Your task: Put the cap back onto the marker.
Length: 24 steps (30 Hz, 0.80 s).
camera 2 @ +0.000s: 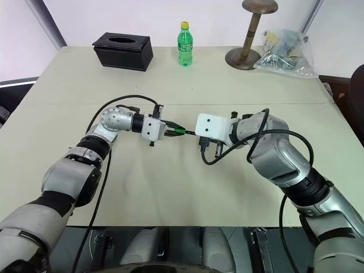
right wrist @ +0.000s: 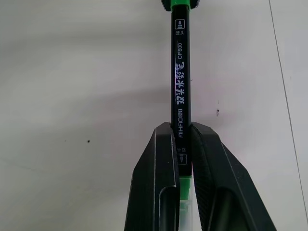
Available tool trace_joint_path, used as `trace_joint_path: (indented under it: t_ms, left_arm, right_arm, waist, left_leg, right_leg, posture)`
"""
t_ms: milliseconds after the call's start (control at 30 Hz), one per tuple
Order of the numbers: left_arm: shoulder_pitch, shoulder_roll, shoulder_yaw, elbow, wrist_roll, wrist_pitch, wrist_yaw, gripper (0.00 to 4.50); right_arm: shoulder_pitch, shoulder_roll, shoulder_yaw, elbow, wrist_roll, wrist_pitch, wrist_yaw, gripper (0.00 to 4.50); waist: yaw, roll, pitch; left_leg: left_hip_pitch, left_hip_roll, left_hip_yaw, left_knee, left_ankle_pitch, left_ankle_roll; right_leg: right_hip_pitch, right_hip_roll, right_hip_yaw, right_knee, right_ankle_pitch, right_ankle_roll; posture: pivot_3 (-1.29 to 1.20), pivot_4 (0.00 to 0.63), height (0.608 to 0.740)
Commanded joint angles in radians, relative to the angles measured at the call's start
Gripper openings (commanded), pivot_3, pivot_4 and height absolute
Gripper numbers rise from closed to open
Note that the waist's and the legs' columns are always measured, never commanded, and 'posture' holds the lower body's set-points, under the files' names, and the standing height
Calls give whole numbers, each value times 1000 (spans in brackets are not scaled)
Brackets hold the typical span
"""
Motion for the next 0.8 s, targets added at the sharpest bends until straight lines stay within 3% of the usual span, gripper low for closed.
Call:
trace_joint_path:
  t_ms: [33,133,300,533,800]
  left_arm:
    - [-26,-62,-29,-58,-11,-30,5,477]
    - [-23,-63,-28,-60,-15,-27,5,1713]
    - [-12,-63,-25,-65,-48,-17,-28,4345]
    - [-2,-61,48,-105,-202,126,-168,4478]
    - [17,-7,121,-187,-312,349,-221,4478]
  right_arm:
    - [-22,32,-20,-109,47,-56,-2,23]
    - [-19,30,-22,-114,51,-56,-3,0]
    - [-15,27,-24,-114,58,-56,-8,0]
    - [32,0,-48,-119,72,-52,-22,0]
    - [139,-67,-151,-130,113,-44,-53,0]
  waist:
    - [0,0,0]
    - [5,0,0]
    - [0,-1,0]
    - [1,-1,0]
    - [1,-1,0]
  left_leg:
    - [0,0,0,0,0,0]
    - [0,0,0,0,0,0]
    - [-2,0,-1,1,0,0]
    - [-2,0,-1,1,0,0]
    - [-2,0,-1,1,0,0]
  right_leg:
    - [0,0,0,0,0,0]
    - [0,0,0,0,0,0]
    - [-1,0,-1,0,0,0]
    - [-1,0,-1,0,0,0]
    - [-1,0,-1,0,0,0]
  posture:
    - [0,150,740]
    - [0,150,740]
    - [0,150,740]
    - [0,150,740]
    - [0,150,740]
